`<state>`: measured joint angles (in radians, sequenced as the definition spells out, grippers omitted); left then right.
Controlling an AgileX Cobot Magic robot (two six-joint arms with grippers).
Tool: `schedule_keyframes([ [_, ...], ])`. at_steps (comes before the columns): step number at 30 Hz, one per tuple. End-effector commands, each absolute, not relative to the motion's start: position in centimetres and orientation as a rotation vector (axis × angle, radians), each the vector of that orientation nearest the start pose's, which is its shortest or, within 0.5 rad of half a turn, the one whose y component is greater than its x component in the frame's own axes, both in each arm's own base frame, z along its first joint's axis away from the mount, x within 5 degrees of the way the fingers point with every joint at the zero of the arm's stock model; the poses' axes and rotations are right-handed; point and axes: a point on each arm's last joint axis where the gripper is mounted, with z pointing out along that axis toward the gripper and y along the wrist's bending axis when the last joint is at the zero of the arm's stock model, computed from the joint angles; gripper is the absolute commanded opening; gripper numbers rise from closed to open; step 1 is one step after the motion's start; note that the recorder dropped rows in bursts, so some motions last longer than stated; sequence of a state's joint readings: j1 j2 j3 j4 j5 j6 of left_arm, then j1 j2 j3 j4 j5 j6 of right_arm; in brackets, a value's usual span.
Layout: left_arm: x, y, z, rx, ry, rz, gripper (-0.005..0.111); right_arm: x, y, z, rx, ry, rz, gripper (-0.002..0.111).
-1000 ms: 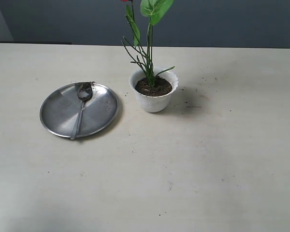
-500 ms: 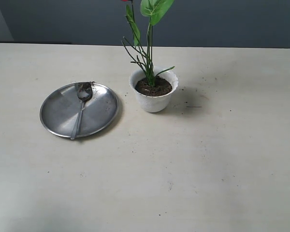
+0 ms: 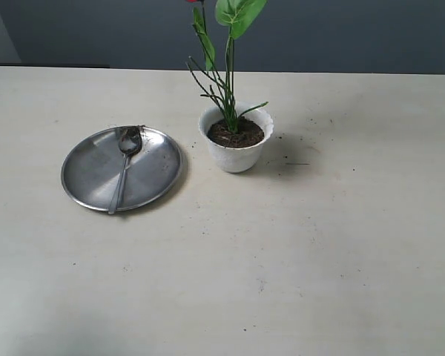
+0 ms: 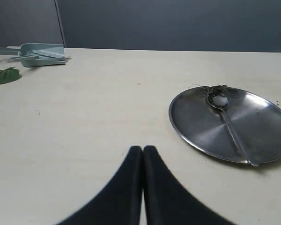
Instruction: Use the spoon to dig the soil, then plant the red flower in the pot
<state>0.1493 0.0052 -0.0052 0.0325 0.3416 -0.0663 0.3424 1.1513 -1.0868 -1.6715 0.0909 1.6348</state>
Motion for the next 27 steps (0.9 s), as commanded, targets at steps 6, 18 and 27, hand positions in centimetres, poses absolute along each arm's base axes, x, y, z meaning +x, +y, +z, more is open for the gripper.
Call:
schedule_keyframes([
  [6,5.3,0.9,18.3,-0.178,1.811,0.082,0.0,21.6,5.9,45.5,-0.182,1.408,0.057,-0.001],
  [18,5.3,0.9,18.3,-0.178,1.811,0.082,0.0,21.0,5.8,44.8,-0.218,1.423,0.041,-0.001],
  [27,5.3,0.9,18.3,-0.178,1.811,0.082,0.0,20.5,5.0,40.1,-0.213,1.657,-0.027,-0.001],
])
